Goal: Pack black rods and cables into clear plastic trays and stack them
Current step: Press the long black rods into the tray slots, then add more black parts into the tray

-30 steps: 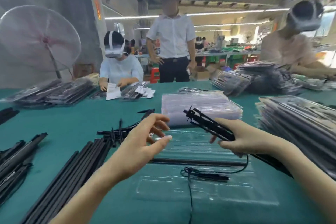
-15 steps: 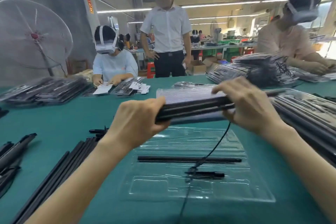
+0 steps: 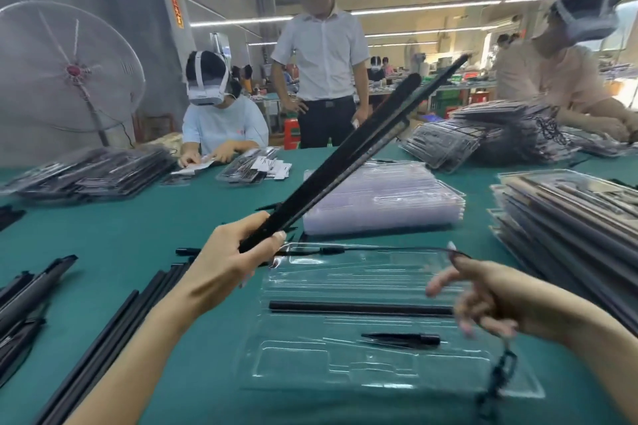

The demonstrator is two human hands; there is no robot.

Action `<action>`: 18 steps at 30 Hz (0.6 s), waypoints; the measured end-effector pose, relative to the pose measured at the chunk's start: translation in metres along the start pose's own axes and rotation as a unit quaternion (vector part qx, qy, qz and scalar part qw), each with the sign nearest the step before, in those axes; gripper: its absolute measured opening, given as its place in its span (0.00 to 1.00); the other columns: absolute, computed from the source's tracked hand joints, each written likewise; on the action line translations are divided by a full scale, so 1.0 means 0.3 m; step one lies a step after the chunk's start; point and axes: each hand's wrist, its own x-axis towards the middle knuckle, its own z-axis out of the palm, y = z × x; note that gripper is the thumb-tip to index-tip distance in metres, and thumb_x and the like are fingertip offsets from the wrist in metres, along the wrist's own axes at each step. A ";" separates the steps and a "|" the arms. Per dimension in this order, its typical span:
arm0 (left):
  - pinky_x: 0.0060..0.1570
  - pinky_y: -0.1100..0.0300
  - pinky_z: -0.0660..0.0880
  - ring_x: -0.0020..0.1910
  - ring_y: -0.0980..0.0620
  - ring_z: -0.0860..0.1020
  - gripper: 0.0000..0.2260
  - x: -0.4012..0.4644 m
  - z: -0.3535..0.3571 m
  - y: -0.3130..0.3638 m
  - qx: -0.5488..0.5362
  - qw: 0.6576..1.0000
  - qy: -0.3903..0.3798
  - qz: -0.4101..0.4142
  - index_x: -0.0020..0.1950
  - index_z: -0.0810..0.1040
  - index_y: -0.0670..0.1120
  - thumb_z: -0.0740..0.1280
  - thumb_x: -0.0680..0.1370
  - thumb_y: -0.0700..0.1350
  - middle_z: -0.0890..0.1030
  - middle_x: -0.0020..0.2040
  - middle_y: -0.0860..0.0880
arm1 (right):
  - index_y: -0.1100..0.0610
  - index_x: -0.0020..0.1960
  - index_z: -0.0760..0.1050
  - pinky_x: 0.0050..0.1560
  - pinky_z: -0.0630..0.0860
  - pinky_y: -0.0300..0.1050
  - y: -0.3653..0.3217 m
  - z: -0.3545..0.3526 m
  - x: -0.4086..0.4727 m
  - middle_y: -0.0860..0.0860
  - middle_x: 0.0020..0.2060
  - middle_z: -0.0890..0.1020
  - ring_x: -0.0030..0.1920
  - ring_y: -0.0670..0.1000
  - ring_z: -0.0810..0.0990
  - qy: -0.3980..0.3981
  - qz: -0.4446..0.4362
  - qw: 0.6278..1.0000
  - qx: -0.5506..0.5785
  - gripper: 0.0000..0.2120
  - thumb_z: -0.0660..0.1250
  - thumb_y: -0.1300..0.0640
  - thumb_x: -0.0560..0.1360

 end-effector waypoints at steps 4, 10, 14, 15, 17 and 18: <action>0.19 0.65 0.65 0.20 0.51 0.71 0.11 0.024 -0.010 -0.065 -0.108 0.990 0.024 -0.082 0.51 0.79 0.54 0.65 0.71 0.54 0.75 0.25 0.47 | 0.55 0.43 0.82 0.25 0.59 0.37 0.060 -0.093 -0.051 0.52 0.25 0.77 0.24 0.48 0.67 0.014 -0.105 0.976 -0.190 0.24 0.71 0.33 0.67; 0.16 0.66 0.67 0.20 0.49 0.74 0.14 0.046 0.024 -0.142 -0.177 0.961 -0.125 -0.174 0.49 0.82 0.47 0.72 0.72 0.56 0.82 0.36 0.41 | 0.62 0.59 0.69 0.46 0.73 0.51 0.025 -0.112 -0.121 0.61 0.43 0.73 0.41 0.55 0.75 -0.081 -0.327 0.928 0.162 0.10 0.50 0.66 0.82; 0.16 0.68 0.65 0.19 0.51 0.73 0.27 0.042 0.040 -0.198 -0.191 0.935 -0.200 -0.221 0.54 0.76 0.36 0.71 0.71 0.59 0.82 0.37 0.37 | 0.56 0.57 0.71 0.29 0.67 0.36 0.048 -0.127 -0.106 0.57 0.32 0.69 0.27 0.47 0.64 -0.071 -0.284 0.951 0.100 0.07 0.59 0.56 0.81; 0.16 0.69 0.65 0.18 0.51 0.73 0.27 0.037 0.039 -0.213 -0.193 0.929 -0.214 -0.231 0.53 0.77 0.36 0.71 0.70 0.60 0.82 0.37 0.37 | 0.54 0.52 0.76 0.25 0.64 0.33 0.052 -0.140 -0.110 0.56 0.28 0.69 0.24 0.46 0.63 0.037 -0.276 0.961 -0.002 0.07 0.65 0.53 0.76; 0.16 0.69 0.64 0.18 0.52 0.72 0.26 0.030 0.039 -0.238 -0.197 0.917 -0.241 -0.248 0.51 0.79 0.38 0.71 0.70 0.60 0.82 0.37 0.37 | 0.51 0.43 0.81 0.25 0.68 0.35 0.060 -0.152 -0.109 0.55 0.27 0.75 0.25 0.45 0.68 0.216 -0.315 0.900 -0.210 0.05 0.70 0.52 0.69; 0.16 0.69 0.64 0.18 0.53 0.73 0.25 0.027 0.041 -0.246 -0.198 0.912 -0.255 -0.252 0.51 0.80 0.39 0.71 0.70 0.60 0.82 0.37 0.37 | 0.51 0.40 0.81 0.29 0.70 0.35 0.068 -0.156 -0.103 0.53 0.27 0.79 0.27 0.45 0.72 0.242 -0.331 0.880 -0.241 0.04 0.72 0.53 0.67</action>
